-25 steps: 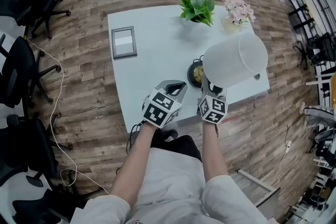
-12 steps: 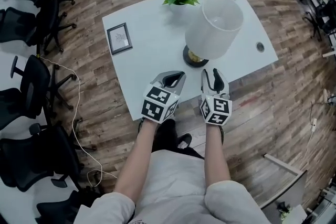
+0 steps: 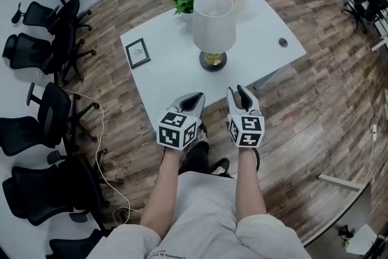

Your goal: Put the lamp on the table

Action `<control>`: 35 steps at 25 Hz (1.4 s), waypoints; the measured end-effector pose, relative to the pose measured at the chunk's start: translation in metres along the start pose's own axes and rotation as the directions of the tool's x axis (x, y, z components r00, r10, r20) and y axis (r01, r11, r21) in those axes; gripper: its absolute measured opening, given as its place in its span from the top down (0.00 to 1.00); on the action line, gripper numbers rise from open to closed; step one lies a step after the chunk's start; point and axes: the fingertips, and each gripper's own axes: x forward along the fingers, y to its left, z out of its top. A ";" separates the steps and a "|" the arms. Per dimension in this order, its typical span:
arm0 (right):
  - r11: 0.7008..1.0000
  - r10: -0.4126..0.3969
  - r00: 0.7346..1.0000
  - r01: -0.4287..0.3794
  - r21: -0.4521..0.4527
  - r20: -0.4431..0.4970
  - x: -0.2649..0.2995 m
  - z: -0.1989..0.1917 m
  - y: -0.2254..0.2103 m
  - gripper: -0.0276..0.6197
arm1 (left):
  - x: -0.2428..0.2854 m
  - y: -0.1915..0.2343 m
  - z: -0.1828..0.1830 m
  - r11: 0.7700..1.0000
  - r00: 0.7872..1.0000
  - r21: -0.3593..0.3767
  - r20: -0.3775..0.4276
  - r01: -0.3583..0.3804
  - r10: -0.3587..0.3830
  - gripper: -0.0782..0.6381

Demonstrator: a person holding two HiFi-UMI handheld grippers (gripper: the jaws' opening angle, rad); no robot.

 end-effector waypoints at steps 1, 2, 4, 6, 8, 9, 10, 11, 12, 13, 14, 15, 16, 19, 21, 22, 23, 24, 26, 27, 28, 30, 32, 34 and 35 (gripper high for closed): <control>1.000 0.001 1.000 -0.001 -0.002 0.000 -0.008 0.000 -0.001 0.74 | -0.006 -0.009 -0.002 1.000 1.000 -0.002 0.004 0.005 -0.005 0.89; 1.000 0.003 1.000 -0.003 -0.005 0.003 -0.015 0.001 -0.001 0.75 | -0.011 -0.015 -0.004 1.000 1.000 0.007 0.002 0.006 -0.006 0.89; 1.000 0.012 1.000 -0.011 -0.004 0.015 -0.026 0.006 0.001 0.77 | -0.019 -0.022 -0.007 0.999 1.000 0.034 -0.003 -0.005 0.005 0.89; 1.000 0.022 0.999 -0.022 -0.005 0.026 -0.038 0.010 0.004 0.78 | -0.025 -0.028 -0.003 0.999 1.000 0.043 0.013 -0.015 0.015 0.89; 0.999 0.031 0.999 -0.030 -0.013 0.033 -0.051 0.012 0.006 0.79 | -0.029 -0.039 0.003 0.999 0.999 0.053 0.036 -0.003 0.001 0.89; 0.999 0.038 0.999 -0.037 -0.018 0.035 -0.056 0.011 0.010 0.79 | -0.032 -0.045 0.003 0.998 0.999 0.064 0.042 0.012 -0.015 0.89; 0.999 0.048 0.998 -0.047 -0.025 0.034 -0.060 0.010 0.014 0.79 | -0.036 -0.050 0.002 0.996 0.999 0.086 0.039 0.029 -0.032 0.89; 0.998 0.060 0.998 -0.059 -0.034 0.033 -0.063 0.009 0.019 0.80 | -0.039 -0.052 -0.002 0.992 0.999 0.122 0.023 0.043 -0.046 0.89; 0.997 0.072 0.997 -0.071 -0.043 0.033 -0.065 0.009 0.024 0.80 | -0.043 -0.053 -0.005 0.985 0.999 0.167 -0.001 0.052 -0.053 0.89; 0.995 0.084 0.996 -0.082 -0.052 0.036 -0.066 0.011 0.028 0.80 | -0.047 -0.050 -0.008 0.977 0.998 0.206 -0.022 0.055 -0.051 0.89; 0.994 0.094 0.995 -0.091 -0.058 0.041 -0.067 0.013 0.031 0.80 | -0.051 -0.047 -0.009 0.973 0.998 0.226 -0.034 0.053 -0.046 0.89; 0.993 0.104 0.993 -0.101 -0.063 0.050 -0.069 0.015 0.033 0.81 | -0.054 -0.044 -0.008 0.972 0.998 0.228 -0.036 0.049 -0.042 0.89; 0.992 0.114 0.992 -0.110 -0.064 0.061 -0.071 0.017 0.035 0.80 | -0.055 -0.044 -0.007 0.974 0.999 0.221 -0.033 0.046 -0.040 0.89; 0.989 0.144 0.986 -0.142 -0.040 0.079 -0.075 0.016 0.038 0.79 | -0.053 -0.063 -0.010 0.975 0.998 0.217 -0.026 0.055 -0.050 0.89; 0.987 0.159 0.984 -0.157 -0.027 0.082 -0.078 0.015 0.042 0.79 | -0.053 -0.074 -0.011 0.978 0.999 0.206 -0.002 0.036 -0.036 0.89; 0.987 0.163 0.983 -0.162 -0.026 0.084 -0.080 0.015 0.043 0.79 | -0.054 -0.076 -0.009 0.982 1.000 0.188 0.022 0.013 -0.017 0.89; 0.986 0.165 0.982 -0.163 -0.026 0.088 -0.082 0.017 0.044 0.79 | -0.056 -0.076 -0.005 0.987 0.999 0.161 0.050 -0.012 0.004 0.89; 0.986 0.164 0.982 -0.162 -0.027 0.092 -0.085 0.019 0.044 0.80 | -0.058 -0.075 -0.002 0.992 0.997 0.125 0.079 -0.033 0.023 0.89; 0.987 0.158 0.982 -0.156 -0.031 0.099 -0.090 0.021 0.044 0.82 | -0.063 -0.072 0.001 0.997 0.992 0.062 0.121 -0.049 0.042 0.89; 0.988 0.154 0.983 -0.151 -0.033 0.103 -0.092 0.023 0.042 0.84 | -0.065 -0.071 0.002 0.998 0.990 0.046 0.132 -0.054 0.047 0.89; 0.989 0.147 0.983 -0.144 -0.034 0.106 -0.094 0.024 0.041 0.85 | -0.068 -0.070 0.002 0.998 0.989 0.032 0.141 -0.056 0.051 0.89; 0.991 0.130 0.985 -0.127 -0.031 0.115 -0.098 0.026 0.037 0.86 | -0.075 -0.070 0.002 0.999 0.985 -0.001 0.167 -0.052 0.051 0.89; 0.993 0.118 0.985 -0.116 -0.027 0.122 -0.102 0.028 0.032 0.87 | -0.081 -0.072 0.002 0.998 0.981 -0.019 0.185 -0.057 0.059 0.89; 0.994 0.112 0.986 -0.110 -0.021 0.120 -0.105 0.028 0.028 0.89 | -0.083 -0.069 0.001 0.997 0.979 -0.026 0.189 -0.075 0.078 0.89; 0.994 0.110 0.987 -0.109 -0.020 0.114 -0.105 0.027 0.027 0.90 | -0.084 -0.066 0.001 0.996 0.978 -0.033 0.190 -0.082 0.087 0.89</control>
